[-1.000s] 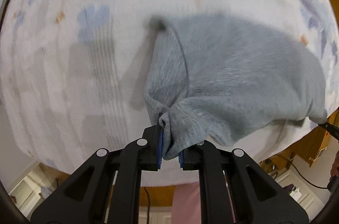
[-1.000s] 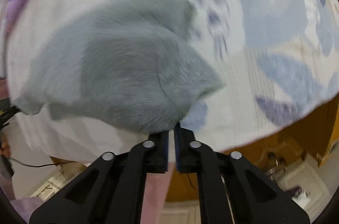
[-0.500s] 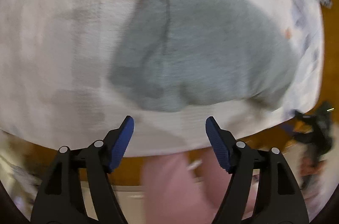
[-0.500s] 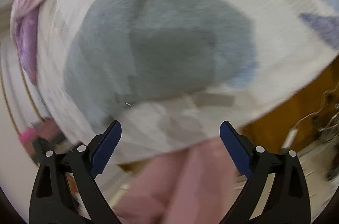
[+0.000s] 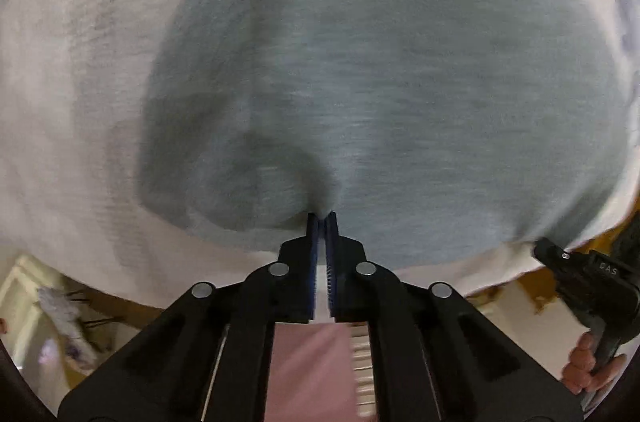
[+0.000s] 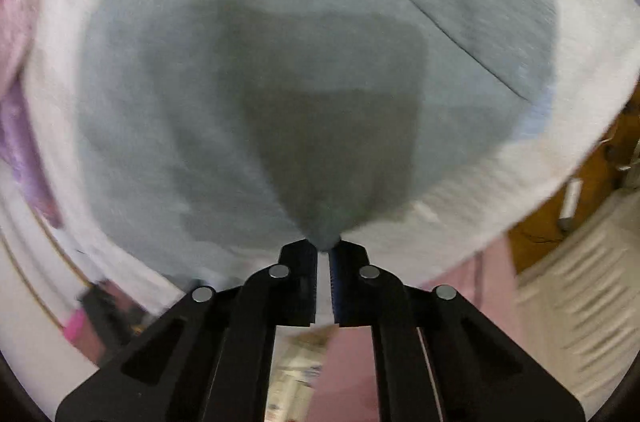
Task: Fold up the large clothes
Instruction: 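Lay the folded hoodie flat with both tools and open them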
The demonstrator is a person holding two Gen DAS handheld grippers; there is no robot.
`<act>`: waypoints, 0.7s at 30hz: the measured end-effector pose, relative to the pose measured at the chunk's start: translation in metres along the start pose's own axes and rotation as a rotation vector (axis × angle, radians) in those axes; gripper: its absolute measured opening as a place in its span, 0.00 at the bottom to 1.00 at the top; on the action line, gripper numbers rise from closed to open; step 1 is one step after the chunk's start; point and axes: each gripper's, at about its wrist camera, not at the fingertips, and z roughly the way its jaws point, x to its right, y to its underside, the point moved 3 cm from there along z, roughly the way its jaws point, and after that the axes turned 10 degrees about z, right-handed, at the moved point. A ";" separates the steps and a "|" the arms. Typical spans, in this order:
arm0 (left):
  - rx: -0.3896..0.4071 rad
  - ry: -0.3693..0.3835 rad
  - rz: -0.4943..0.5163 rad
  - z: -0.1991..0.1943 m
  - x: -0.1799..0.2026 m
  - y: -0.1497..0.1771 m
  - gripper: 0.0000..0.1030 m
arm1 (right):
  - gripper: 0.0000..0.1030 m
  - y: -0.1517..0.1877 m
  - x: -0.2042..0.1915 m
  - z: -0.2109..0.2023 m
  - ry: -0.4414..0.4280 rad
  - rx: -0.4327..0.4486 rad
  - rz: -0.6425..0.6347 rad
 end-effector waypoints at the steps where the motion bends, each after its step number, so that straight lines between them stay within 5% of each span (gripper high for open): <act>1: -0.025 -0.076 0.005 0.009 -0.006 0.000 0.00 | 0.00 -0.006 0.012 0.014 0.089 0.000 0.014; 2: -0.041 -0.060 0.001 0.016 -0.010 0.000 0.00 | 0.00 -0.010 0.023 0.025 0.101 -0.030 0.044; 4: -0.049 -0.018 -0.004 0.009 -0.014 0.003 0.00 | 0.02 -0.007 0.029 0.019 -0.029 -0.072 0.084; 6: 0.009 -0.082 0.077 -0.014 -0.008 0.008 0.01 | 0.04 0.003 0.023 -0.007 -0.087 -0.055 0.018; 8: 0.082 -0.180 0.186 -0.043 0.007 0.013 0.01 | 0.06 0.013 0.009 -0.037 -0.064 0.017 -0.105; 14: 0.250 -0.179 0.347 -0.085 0.066 -0.002 0.02 | 0.07 0.046 -0.081 -0.101 -0.042 0.268 -0.539; 18: 0.322 -0.081 0.359 -0.087 0.109 -0.026 0.03 | 0.07 0.045 -0.114 -0.089 0.022 0.353 -0.606; 21: 0.334 -0.057 0.326 -0.065 0.123 -0.061 0.02 | 0.04 -0.007 -0.119 -0.043 0.118 0.372 -0.568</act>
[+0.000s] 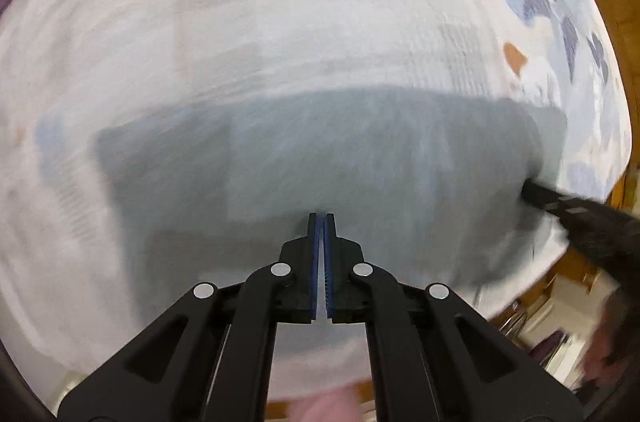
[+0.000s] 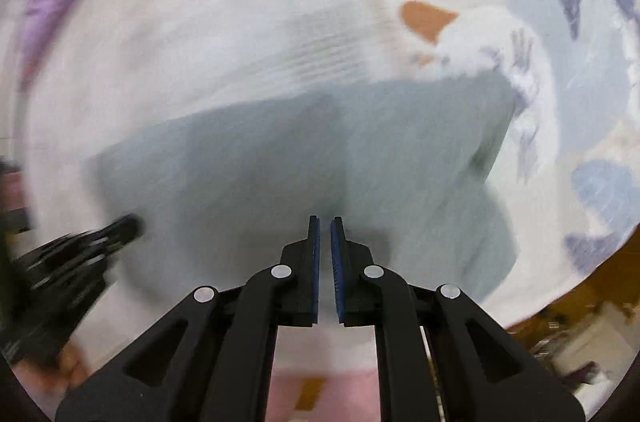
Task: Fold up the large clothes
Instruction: 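Lay the folded hoodie flat with both tools and open them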
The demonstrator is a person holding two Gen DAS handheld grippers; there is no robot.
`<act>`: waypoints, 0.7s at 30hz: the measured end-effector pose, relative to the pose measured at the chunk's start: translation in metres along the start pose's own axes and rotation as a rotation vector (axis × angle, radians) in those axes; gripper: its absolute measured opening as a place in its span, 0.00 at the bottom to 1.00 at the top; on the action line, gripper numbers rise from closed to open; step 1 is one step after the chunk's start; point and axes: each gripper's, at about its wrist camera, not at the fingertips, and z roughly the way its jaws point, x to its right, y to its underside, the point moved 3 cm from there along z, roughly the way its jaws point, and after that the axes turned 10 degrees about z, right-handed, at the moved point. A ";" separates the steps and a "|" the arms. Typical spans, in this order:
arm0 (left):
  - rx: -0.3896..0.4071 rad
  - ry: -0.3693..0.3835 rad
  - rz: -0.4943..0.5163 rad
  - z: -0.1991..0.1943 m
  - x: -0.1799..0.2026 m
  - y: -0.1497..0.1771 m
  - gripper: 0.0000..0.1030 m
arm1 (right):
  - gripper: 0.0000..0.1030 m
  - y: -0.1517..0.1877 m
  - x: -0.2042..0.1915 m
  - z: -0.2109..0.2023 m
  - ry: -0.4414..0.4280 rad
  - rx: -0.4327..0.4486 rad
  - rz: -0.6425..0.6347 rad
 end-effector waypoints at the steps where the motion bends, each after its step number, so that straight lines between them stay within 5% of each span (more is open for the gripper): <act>1: -0.035 -0.016 -0.019 0.027 -0.004 -0.008 0.02 | 0.03 -0.010 0.003 0.031 -0.025 -0.036 0.042; 5: -0.102 -0.024 -0.103 0.042 -0.013 -0.024 0.02 | 0.02 -0.012 0.006 0.022 -0.029 -0.063 0.107; 7: -0.059 -0.030 -0.099 0.016 -0.014 -0.026 0.03 | 0.06 -0.007 0.002 -0.001 -0.050 -0.036 0.068; 9: 0.010 -0.013 -0.106 -0.005 -0.016 -0.025 0.03 | 0.06 -0.002 -0.004 -0.031 -0.178 0.024 0.056; 11: 0.075 -0.005 -0.117 -0.014 -0.019 -0.026 0.03 | 0.19 -0.003 -0.011 -0.036 -0.190 0.079 0.033; 13: 0.079 -0.057 -0.126 0.008 -0.023 -0.034 0.03 | 0.46 -0.005 -0.016 -0.012 -0.136 0.105 -0.021; 16: 0.081 -0.122 -0.139 0.042 -0.022 -0.056 0.03 | 0.60 -0.019 -0.019 0.016 -0.132 0.197 -0.084; 18: 0.033 -0.168 -0.118 0.034 -0.016 -0.064 0.01 | 0.56 -0.017 -0.026 0.004 -0.042 0.140 -0.054; 21: 0.020 -0.031 -0.219 0.008 -0.028 -0.058 0.02 | 0.37 -0.011 -0.018 -0.029 -0.187 0.072 0.013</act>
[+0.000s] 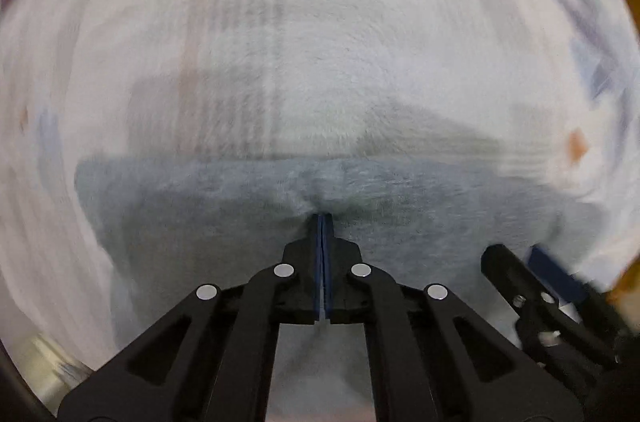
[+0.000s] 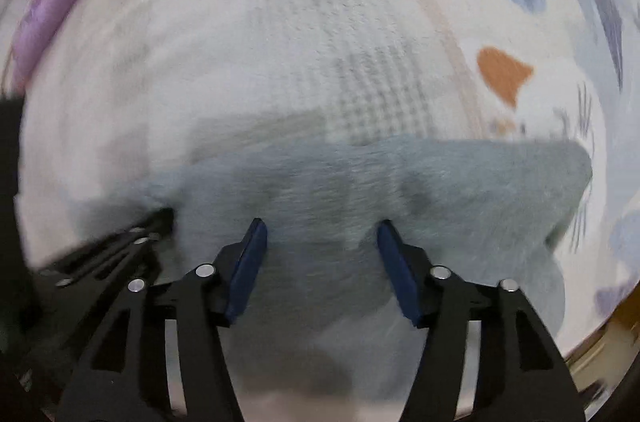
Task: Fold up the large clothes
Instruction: 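Lay the folded hoodie flat with both tools and open them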
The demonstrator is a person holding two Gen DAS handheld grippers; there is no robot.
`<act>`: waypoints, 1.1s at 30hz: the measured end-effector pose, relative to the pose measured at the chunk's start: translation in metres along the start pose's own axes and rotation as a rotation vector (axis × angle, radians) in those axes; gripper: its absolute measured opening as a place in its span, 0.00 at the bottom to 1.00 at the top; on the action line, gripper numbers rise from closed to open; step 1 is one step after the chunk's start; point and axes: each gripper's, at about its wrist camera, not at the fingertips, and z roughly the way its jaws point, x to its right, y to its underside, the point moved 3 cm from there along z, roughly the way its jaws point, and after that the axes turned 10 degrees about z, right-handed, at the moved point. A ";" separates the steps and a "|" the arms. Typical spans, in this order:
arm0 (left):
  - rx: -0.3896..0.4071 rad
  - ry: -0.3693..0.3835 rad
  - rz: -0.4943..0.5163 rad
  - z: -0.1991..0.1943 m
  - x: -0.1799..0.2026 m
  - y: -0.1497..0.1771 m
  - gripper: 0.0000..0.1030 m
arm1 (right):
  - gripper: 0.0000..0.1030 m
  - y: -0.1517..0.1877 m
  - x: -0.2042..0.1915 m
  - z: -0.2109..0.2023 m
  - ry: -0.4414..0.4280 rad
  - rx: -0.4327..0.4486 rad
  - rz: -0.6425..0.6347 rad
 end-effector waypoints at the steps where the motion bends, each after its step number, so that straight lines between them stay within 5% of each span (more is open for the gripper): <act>1: 0.005 0.030 -0.015 -0.008 -0.004 0.004 0.02 | 0.34 0.003 0.001 -0.011 -0.043 -0.010 0.011; 3: 0.017 0.054 0.002 -0.014 -0.009 0.012 0.02 | 0.32 0.010 -0.001 -0.006 -0.075 -0.068 -0.005; 6: -0.007 0.044 0.054 0.023 -0.016 0.030 0.02 | 0.27 0.021 0.015 0.051 0.011 -0.125 -0.065; 8: 0.027 0.039 0.089 0.021 -0.010 0.035 0.01 | 0.26 0.025 0.017 0.042 0.015 -0.113 -0.064; 13: -0.079 0.075 0.072 0.025 -0.019 0.090 0.01 | 0.26 0.087 0.030 0.033 0.084 -0.239 -0.074; 17: -0.066 0.069 0.086 0.036 -0.017 0.118 0.01 | 0.20 0.126 0.077 0.058 0.172 -0.383 0.067; 19: -0.070 0.035 0.085 0.020 -0.020 0.117 0.02 | 0.20 0.113 0.073 0.018 0.069 -0.262 0.057; 22: 0.097 -0.008 0.099 -0.014 -0.024 0.094 0.05 | 0.20 0.075 0.057 -0.035 0.058 -0.025 -0.069; 25: 0.132 -0.051 0.058 0.000 -0.047 0.064 0.18 | 0.20 0.027 0.062 -0.050 0.095 0.159 -0.125; 27: 0.123 0.034 -0.025 0.031 -0.047 0.047 0.21 | 0.19 -0.011 0.076 -0.016 0.196 0.146 -0.140; 29: 0.133 0.127 -0.105 0.027 -0.057 0.054 0.20 | 0.18 -0.016 0.099 -0.005 0.105 0.115 -0.053; 33: 0.055 -0.025 -0.089 0.014 -0.084 0.108 0.20 | 0.21 0.022 0.112 -0.030 0.120 0.011 -0.013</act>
